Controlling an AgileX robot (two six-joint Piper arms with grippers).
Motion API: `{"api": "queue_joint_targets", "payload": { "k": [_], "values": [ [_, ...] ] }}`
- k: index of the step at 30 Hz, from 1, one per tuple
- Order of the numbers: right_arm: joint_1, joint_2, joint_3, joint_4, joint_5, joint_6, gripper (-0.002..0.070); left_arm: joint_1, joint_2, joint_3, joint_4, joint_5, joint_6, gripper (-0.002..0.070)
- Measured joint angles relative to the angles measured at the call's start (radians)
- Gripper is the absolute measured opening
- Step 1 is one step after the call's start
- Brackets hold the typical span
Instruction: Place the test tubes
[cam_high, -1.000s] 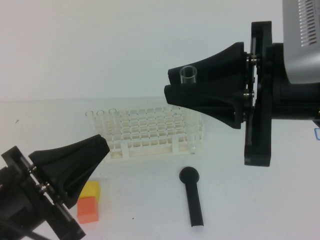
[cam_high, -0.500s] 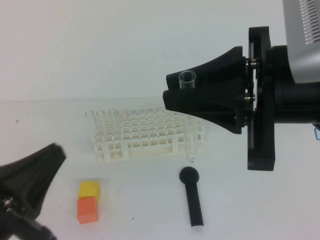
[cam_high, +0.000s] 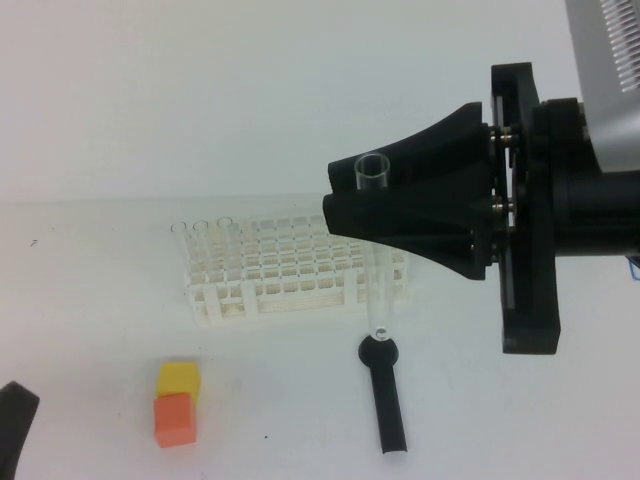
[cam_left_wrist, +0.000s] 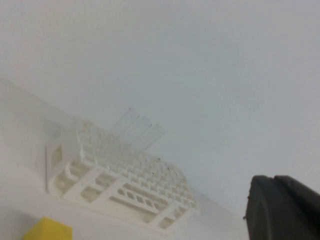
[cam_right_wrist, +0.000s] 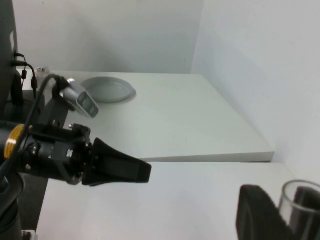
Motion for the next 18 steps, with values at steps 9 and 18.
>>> {"api": "queue_joint_targets", "payload": {
  "k": [9, 18],
  "values": [
    [0.0, 0.0, 0.0, 0.0, 0.004, 0.0, 0.012, -0.002, -0.155, 0.053, -0.18, 0.075, 0.0, -0.0001],
    [0.0, 0.0, 0.0, 0.0, 0.004, 0.024, 0.012, -0.002, -0.235, 0.053, -0.089, 0.115, 0.0, -0.0001]
  ]
}}
